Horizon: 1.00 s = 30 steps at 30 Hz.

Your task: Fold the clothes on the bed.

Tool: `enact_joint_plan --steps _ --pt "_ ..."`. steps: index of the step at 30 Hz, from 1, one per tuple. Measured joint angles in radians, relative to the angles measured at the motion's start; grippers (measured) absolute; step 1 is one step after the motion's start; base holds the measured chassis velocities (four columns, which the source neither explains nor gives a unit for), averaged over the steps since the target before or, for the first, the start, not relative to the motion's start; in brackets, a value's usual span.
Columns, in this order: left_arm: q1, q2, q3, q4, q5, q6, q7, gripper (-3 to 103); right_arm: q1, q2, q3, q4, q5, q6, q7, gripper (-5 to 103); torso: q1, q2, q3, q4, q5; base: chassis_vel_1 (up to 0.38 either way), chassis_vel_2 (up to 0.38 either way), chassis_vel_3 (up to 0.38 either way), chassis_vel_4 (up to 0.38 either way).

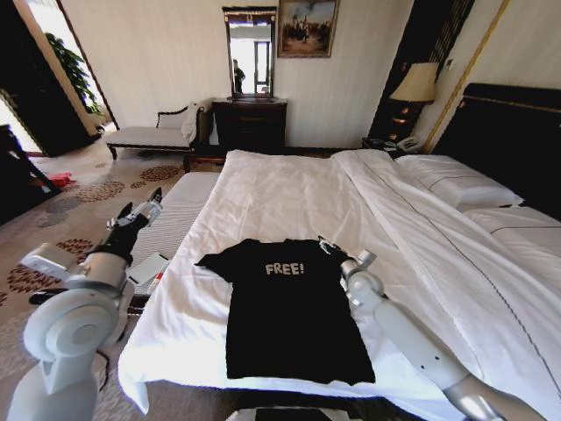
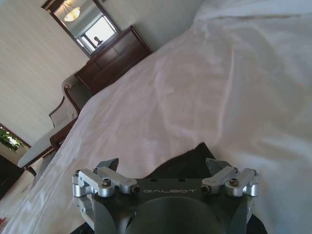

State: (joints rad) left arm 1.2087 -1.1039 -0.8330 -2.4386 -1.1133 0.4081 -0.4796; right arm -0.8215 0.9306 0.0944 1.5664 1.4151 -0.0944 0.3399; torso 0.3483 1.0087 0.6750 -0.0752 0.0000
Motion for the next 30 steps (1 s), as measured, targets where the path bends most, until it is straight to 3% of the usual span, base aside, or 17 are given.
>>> enact_joint_plan --steps 6,18,23,30 --pt "0.004 0.001 -0.003 -0.001 0.002 0.001 0.0 100 -0.059 -0.018 0.027 0.064 0.088 -0.061 -0.004 100 0.0 0.0 0.0 -0.0001 0.0001 0.0 0.0 0.0 0.0" --pt "0.006 -0.004 -0.004 0.005 0.007 0.002 0.0 100 -0.173 -0.035 0.019 0.248 0.048 -0.067 0.011 100 0.0 0.0 0.0 -0.0002 -0.0001 0.0 0.0 0.0 0.0" --pt "0.008 -0.008 -0.002 0.004 0.01 0.002 0.0 100 -0.124 -0.032 0.048 0.188 0.06 -0.061 0.024 100 0.0 0.0 0.0 0.0002 -0.0002 0.0 0.0 0.0 0.0" --pt "0.012 0.005 -0.008 0.002 0.01 0.002 0.0 100 -0.054 -0.047 0.071 0.016 0.027 -0.112 0.021 100 0.0 0.0 0.0 -0.0002 0.0002 0.0 0.0 0.0 0.0"
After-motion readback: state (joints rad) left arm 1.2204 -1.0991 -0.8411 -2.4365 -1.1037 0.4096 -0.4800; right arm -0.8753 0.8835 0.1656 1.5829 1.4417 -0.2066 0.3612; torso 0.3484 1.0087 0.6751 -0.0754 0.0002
